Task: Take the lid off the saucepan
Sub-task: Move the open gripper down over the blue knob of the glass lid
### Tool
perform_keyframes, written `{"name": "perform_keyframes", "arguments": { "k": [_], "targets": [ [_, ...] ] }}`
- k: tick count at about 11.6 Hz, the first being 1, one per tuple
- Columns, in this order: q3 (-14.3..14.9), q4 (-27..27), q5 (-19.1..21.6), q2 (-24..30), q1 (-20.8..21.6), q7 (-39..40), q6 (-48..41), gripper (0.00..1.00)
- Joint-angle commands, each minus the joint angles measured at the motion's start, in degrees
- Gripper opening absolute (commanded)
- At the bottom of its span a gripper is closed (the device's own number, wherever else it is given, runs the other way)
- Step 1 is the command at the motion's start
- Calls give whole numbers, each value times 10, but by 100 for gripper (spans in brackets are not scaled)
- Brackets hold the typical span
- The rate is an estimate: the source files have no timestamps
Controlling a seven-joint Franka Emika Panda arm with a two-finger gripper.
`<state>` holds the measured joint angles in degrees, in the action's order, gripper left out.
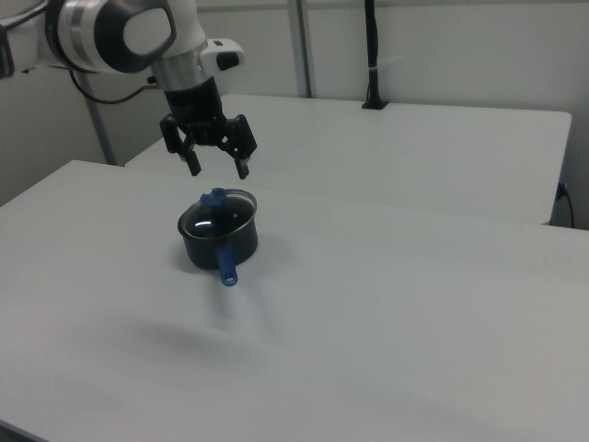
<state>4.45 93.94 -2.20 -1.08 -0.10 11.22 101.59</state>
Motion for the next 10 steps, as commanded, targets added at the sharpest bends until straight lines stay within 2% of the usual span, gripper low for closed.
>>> {"name": "perform_keyframes", "arguments": {
  "k": [1, 3, 7, 10],
  "targets": [
    [0, 3, 14, -43, 40, -177, 119, 100],
    [0, 2, 13, -82, 71, -267, 185, 100],
    [-5, 2, 7, -136, 103, -392, 293, 100],
    [-5, 1, -8, -179, 120, -427, 319, 100]
  ]
}}
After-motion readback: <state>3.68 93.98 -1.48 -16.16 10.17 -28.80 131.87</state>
